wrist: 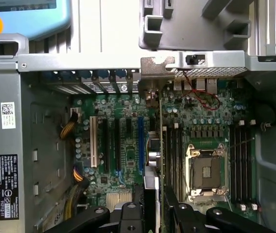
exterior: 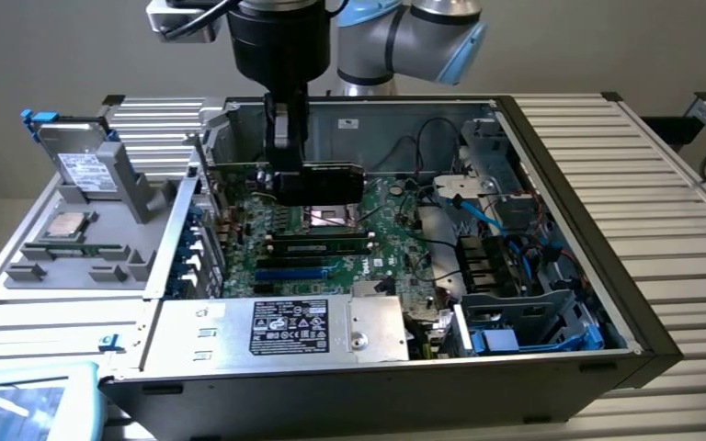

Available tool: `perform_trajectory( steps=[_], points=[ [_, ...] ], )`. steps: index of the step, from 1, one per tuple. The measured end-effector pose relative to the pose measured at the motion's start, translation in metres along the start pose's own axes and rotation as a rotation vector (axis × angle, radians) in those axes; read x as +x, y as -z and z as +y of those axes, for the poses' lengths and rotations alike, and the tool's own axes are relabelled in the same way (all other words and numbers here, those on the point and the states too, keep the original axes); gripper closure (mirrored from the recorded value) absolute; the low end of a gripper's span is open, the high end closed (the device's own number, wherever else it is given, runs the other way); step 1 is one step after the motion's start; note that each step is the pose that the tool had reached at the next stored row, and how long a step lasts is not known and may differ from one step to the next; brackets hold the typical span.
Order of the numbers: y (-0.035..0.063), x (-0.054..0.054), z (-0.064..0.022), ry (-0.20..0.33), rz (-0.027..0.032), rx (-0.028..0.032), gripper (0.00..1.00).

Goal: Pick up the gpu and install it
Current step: 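Insert the gpu into the slot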

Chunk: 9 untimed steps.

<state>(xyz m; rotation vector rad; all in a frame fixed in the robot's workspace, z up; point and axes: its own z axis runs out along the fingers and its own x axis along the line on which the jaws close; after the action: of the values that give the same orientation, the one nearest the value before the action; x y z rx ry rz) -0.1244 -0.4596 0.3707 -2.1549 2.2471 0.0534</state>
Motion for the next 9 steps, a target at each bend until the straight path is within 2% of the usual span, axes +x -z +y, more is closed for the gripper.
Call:
perform_trajectory(
  steps=[9],
  points=[
    [-0.0165, 0.001, 0.0051, -0.002, -0.0002, 0.0001, 0.73]
  ],
)
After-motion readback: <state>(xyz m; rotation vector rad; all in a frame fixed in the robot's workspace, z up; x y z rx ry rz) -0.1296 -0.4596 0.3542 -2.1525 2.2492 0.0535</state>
